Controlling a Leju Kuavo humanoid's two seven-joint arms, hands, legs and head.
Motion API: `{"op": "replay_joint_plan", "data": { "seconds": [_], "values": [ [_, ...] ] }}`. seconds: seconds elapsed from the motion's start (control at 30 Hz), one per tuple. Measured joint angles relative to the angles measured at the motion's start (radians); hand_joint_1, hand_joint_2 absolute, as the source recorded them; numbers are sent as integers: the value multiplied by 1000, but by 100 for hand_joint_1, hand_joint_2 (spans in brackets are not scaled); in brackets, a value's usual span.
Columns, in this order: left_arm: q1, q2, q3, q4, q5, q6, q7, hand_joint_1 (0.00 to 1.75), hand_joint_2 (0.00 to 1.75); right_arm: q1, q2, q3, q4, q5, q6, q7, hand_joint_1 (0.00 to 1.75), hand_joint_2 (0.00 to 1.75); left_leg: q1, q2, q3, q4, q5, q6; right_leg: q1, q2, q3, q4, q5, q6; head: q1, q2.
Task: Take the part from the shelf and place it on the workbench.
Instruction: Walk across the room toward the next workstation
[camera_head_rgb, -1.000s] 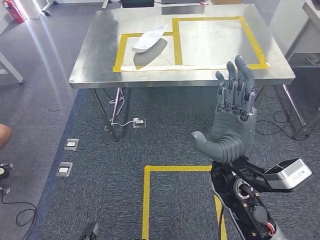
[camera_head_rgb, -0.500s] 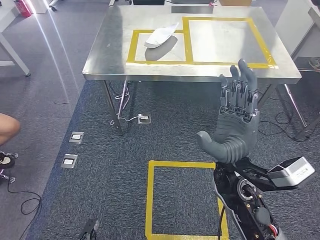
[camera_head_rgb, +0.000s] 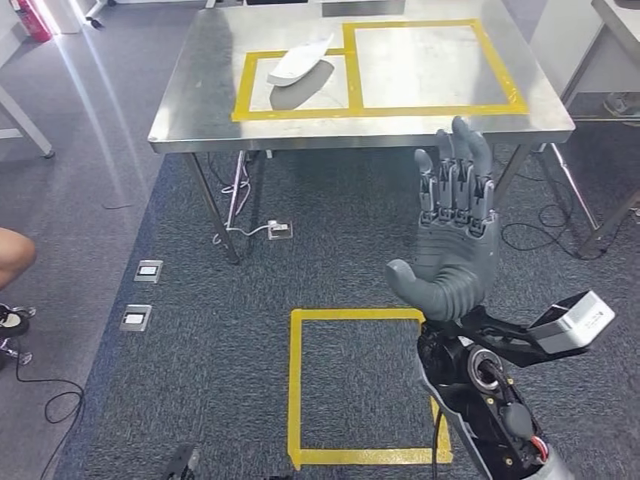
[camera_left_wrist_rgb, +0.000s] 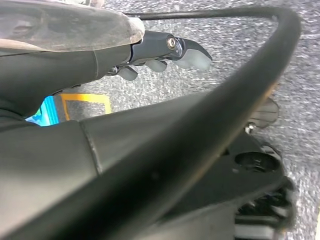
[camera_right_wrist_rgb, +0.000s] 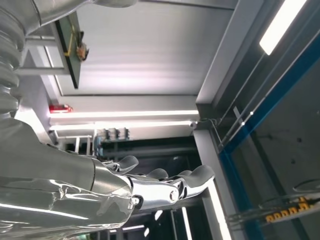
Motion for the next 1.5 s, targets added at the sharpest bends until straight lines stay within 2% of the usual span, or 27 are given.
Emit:
{"op": "replay_joint_plan", "data": {
  "seconds": [0.07,0.1,0.13,0.23,0.3,0.37,0.4,0.43,0.47,0.5,0.57,0.63,0.73,0.77,0.83,0.9,0.93,0.97,1.0,1.1,1.13,1.23,1.3,1.4,1.43,1.47,1.5],
  "values": [
    [-4,0,0,0,4,0,0,0,0,-3,0,0,4,-7,13,-1,0,175,0,-1,97,-157,52,5,1,1,-9,3,8,7,-8,0],
    [-6,0,0,0,5,-1,0,0,0,-5,0,0,6,-9,17,-1,0,175,-2,-1,127,-212,66,10,2,1,-12,4,11,11,-9,0],
    [-8,0,0,0,7,-1,0,0,0,-8,0,1,7,-10,20,-2,0,175,-5,-1,140,-239,71,15,3,0,-14,5,14,16,-9,0],
    [-8,0,0,0,10,-1,0,0,0,-12,1,3,12,-11,24,-3,0,175,-7,1,134,-246,83,35,1,0,-20,8,18,33,-3,0],
    [-9,0,0,0,11,-1,0,0,0,-14,1,3,15,-11,24,-3,0,175,-4,5,127,-252,96,50,0,1,-45,62,-27,40,5,0],
    [-10,0,0,0,12,-2,0,0,0,-14,1,3,17,-12,24,-3,0,175,-6,7,115,-253,106,58,-2,2,-95,197,-114,44,16,0],
    [-9,0,0,0,12,-2,0,0,0,-14,1,3,19,-13,24,-3,0,175,-8,7,108,-252,111,60,-2,2,-115,267,-149,46,22,0],
    [-9,0,0,0,12,-2,0,0,0,-14,1,3,22,-13,24,-3,0,175,-10,7,101,-251,116,60,-2,2,-122,309,-165,47,26,0],
    [-8,0,0,0,13,-2,0,0,0,-13,1,3,24,-14,24,-3,0,175,-11,7,94,-250,121,59,-2,2,-110,310,-162,47,30,0],
    [-8,0,0,0,13,-2,0,0,0,-14,1,3,26,-14,24,-3,0,175,-12,6,89,-248,125,58,-2,2,-77,267,-141,45,33,0],
    [-7,-1,0,0,13,-2,0,0,0,-15,1,3,29,-14,24,-3,0,175,-13,6,81,-245,131,53,-1,2,18,113,-89,40,39,0],
    [-8,-1,0,0,13,-2,0,0,0,-16,1,4,29,-13,25,-3,0,175,-16,5,73,-238,138,43,3,3,69,12,-69,33,42,0],
    [-8,0,0,0,14,-2,0,0,0,-16,1,4,31,-14,29,-4,0,175,-15,5,62,-233,149,27,5,5,64,-1,-60,18,37,0],
    [-8,0,0,0,15,-2,0,0,0,-17,1,4,31,-15,33,-5,0,175,-14,4,55,-222,138,21,3,3,61,-3,-53,12,35,0],
    [-8,0,0,0,17,-2,0,0,0,-20,2,4,34,-19,40,-7,0,175,-10,1,16,-136,72,11,0,-1,51,-7,-36,-1,27,0],
    [-7,0,0,0,18,-1,0,0,0,-21,3,4,39,-23,47,-9,0,175,-6,0,-41,7,-11,2,0,-2,30,-6,-21,-5,16,0],
    [-7,0,0,0,19,-1,0,0,0,-21,3,4,41,-25,51,-9,0,175,-4,0,-57,58,-33,0,1,-2,20,-5,-14,-5,11,0],
    [-6,0,0,0,20,-1,1,0,0,-21,3,4,44,-26,53,-9,0,175,-3,0,-54,71,-34,-1,1,-1,11,-4,-8,-4,7,0],
    [-7,1,0,0,20,-1,1,0,0,-21,4,4,47,-27,55,-9,0,175,-2,0,-29,42,-18,-1,1,-1,4,-3,-3,-2,4,0],
    [-9,4,0,0,24,-1,1,0,0,-21,6,4,51,-28,62,-10,0,175,-3,-1,107,-181,57,9,3,0,-9,-1,8,7,-7,0],
    [-10,4,0,0,25,-1,1,0,0,-22,7,4,52,-28,63,-10,0,175,-5,-2,132,-228,68,15,4,0,-11,-1,12,11,-8,0],
    [-9,4,0,0,31,-1,1,0,0,-23,8,4,57,-26,64,-8,0,175,-10,-1,136,-247,79,33,5,-1,-16,1,19,25,-3,0],
    [-8,4,0,0,35,-1,1,0,0,-22,8,1,61,-25,65,-5,0,175,-7,3,130,-252,90,48,3,1,-34,35,-12,33,3,0],
    [-8,6,0,0,37,-1,-1,0,0,-20,8,-3,70,-24,67,-1,0,175,-8,6,113,-254,105,62,0,2,-105,228,-135,40,20,0],
    [-7,6,0,0,37,-1,-1,0,0,-18,8,-3,74,-24,67,0,0,175,-10,6,107,-253,110,63,0,2,-123,291,-163,41,24,0],
    [-6,6,0,0,38,-1,-2,0,0,-15,8,-4,78,-24,67,0,0,175,-11,6,100,-253,115,63,0,2,-124,318,-171,42,28,0],
    [-6,6,0,0,38,-1,-2,0,0,-14,8,-4,82,-24,68,0,0,175,-12,6,95,-252,119,62,0,2,-103,301,-159,41,31,0]
  ]
}}
